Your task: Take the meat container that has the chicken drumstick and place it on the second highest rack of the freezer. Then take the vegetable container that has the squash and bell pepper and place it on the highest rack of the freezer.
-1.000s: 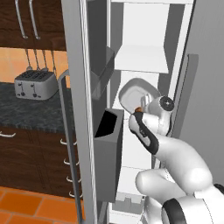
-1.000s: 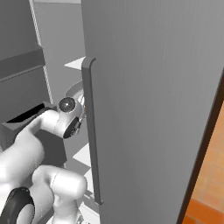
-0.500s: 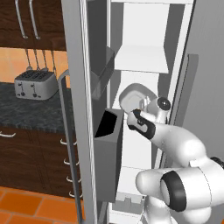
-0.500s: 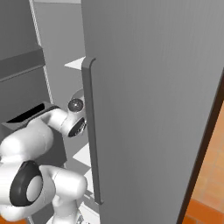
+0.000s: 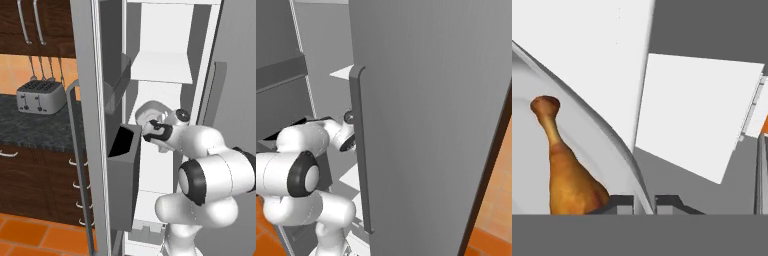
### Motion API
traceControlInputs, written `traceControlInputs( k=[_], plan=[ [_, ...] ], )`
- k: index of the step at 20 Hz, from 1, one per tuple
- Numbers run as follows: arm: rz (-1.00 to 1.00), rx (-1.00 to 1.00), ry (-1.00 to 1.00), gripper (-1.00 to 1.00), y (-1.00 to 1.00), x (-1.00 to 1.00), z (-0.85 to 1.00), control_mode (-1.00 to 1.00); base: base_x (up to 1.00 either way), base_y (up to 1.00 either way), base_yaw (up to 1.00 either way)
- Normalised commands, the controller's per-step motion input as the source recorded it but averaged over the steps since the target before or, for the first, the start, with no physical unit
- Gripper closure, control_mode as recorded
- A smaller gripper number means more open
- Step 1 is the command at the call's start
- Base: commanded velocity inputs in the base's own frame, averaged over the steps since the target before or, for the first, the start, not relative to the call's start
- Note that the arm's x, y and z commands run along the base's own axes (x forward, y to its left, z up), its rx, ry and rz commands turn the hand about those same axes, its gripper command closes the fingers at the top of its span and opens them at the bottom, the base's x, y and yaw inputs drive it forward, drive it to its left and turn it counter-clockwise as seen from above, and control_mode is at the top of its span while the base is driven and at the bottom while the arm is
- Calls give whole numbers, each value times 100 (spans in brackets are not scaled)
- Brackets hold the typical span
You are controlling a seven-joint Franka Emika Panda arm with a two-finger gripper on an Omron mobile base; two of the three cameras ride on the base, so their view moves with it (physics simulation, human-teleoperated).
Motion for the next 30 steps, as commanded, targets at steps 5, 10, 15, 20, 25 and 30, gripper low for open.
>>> traceControlInputs(
  k=[5,10,15,20,25,30],
  plan=[
    [0,2,1,100,-3,40,-23,-100,0,0,0],
    [0,0,2,-100,0,46,-26,-100,0,0,0],
    [0,0,-1,-100,4,0,-1,-100,0,0,0],
    [0,0,-7,-100,13,-21,12,-100,0,0,0],
    [0,0,-12,-100,8,-31,25,-100,0,0,0],
    [0,-3,-14,-100,20,-46,38,-100,0,0,0]
  ],
)
